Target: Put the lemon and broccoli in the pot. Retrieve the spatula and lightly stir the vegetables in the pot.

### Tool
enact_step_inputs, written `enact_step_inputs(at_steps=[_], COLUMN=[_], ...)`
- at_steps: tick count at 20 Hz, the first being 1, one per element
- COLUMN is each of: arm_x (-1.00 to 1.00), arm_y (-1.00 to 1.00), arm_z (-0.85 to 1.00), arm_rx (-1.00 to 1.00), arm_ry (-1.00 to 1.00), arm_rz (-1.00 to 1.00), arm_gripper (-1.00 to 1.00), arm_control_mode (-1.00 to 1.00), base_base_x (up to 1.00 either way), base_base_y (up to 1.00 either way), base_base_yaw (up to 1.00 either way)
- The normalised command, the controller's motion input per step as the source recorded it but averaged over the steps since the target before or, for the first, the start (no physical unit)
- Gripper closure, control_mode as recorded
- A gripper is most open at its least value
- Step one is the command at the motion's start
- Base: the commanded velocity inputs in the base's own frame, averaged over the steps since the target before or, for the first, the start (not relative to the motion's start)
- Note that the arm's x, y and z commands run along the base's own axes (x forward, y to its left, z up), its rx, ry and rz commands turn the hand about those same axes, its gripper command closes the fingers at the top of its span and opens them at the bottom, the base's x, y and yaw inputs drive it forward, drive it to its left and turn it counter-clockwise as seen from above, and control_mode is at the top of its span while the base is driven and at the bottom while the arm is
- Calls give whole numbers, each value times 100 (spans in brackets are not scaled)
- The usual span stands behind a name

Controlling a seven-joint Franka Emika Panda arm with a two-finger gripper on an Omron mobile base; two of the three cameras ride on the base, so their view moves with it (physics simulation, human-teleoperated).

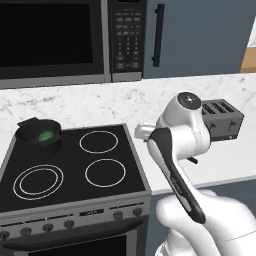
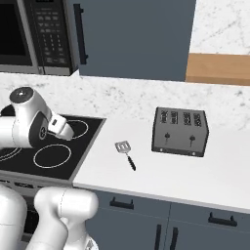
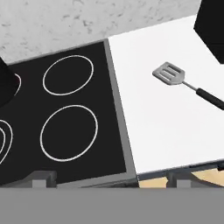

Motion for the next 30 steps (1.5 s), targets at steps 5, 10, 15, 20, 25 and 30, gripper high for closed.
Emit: enact_step_inputs(at_steps=[5, 10, 15, 20, 25, 30], arm_x=[27, 25, 27, 35, 42, 15], arm_y=[-77, -71, -56, -59, -77, -61], arm_z=[-16, -24, -35, -37, -47, -57], arm_rx=[35, 37, 32, 29, 27, 22], arm_ry=[14, 17, 17, 15, 11, 2], arm_rz=[-48, -51, -53, -52, -43, -24], arm_gripper=[-100, -100, -100, -100, -100, -100], arm_control_mode=[-100, -100, -100, -100, -100, -100], base_base_x=[0, 0, 0, 0, 0, 0], base_base_y=[0, 0, 0, 0, 0, 0], base_base_yaw=[0, 0, 0, 0, 0, 0])
